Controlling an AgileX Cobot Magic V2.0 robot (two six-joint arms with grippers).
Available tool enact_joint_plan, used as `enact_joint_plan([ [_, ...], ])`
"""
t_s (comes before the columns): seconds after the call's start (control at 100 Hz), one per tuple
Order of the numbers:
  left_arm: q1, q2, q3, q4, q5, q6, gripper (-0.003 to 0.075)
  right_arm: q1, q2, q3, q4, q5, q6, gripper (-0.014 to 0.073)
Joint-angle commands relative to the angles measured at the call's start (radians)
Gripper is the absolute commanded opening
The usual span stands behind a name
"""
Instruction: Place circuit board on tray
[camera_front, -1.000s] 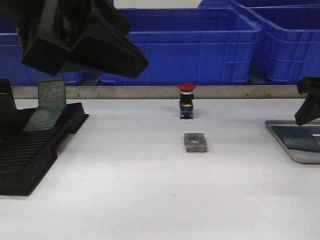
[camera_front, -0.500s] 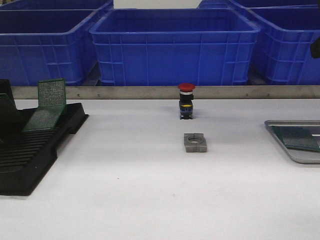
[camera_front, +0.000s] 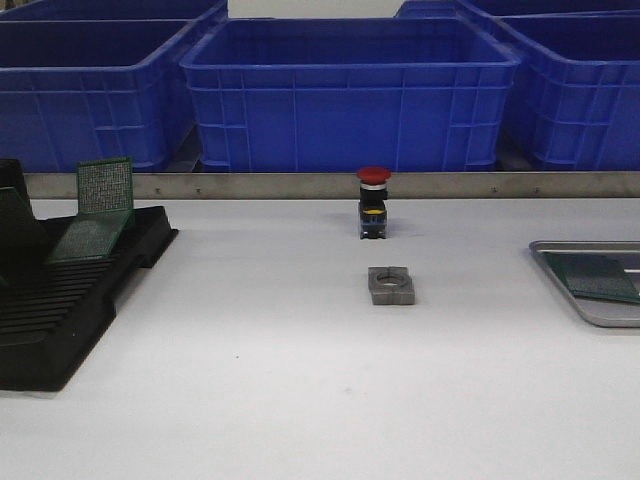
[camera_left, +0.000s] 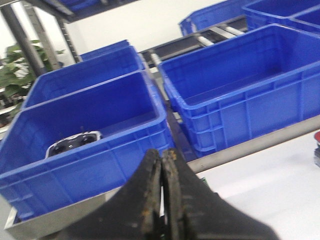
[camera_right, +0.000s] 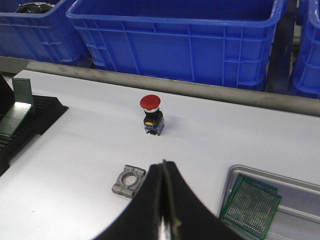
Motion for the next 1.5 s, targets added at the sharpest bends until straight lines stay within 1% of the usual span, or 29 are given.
enact_joint_plan([
  [0.0, 0.021, -0.067, 0.024, -0.049, -0.026, -0.013, -0.0020, -0.008, -0.096, 0.011, 0.026, -0.029, -0.030, -0.0062],
  [0.22, 0.023, -0.232, 0.158, -0.124, -0.022, -0.013, -0.0020, -0.008, -0.336, 0.128, 0.026, -0.086, -0.030, -0.0062],
  [0.4, 0.023, -0.365, 0.247, -0.177, -0.021, -0.013, -0.0020, -0.008, -0.545, 0.243, 0.026, -0.089, -0.030, -0.0062],
  [0.63, 0.023, -0.483, 0.317, -0.180, -0.021, -0.013, -0.0020, -0.008, -0.756, 0.342, 0.026, -0.085, -0.030, -0.0062],
  [0.76, 0.023, -0.494, 0.318, -0.178, -0.021, -0.013, -0.0020, -0.008, -0.791, 0.348, 0.026, -0.083, -0.029, -0.0062],
  [1.49, 0.023, -0.494, 0.319, -0.180, -0.021, -0.013, -0.0020, -0.008, -0.791, 0.348, 0.026, -0.084, -0.029, -0.0062],
])
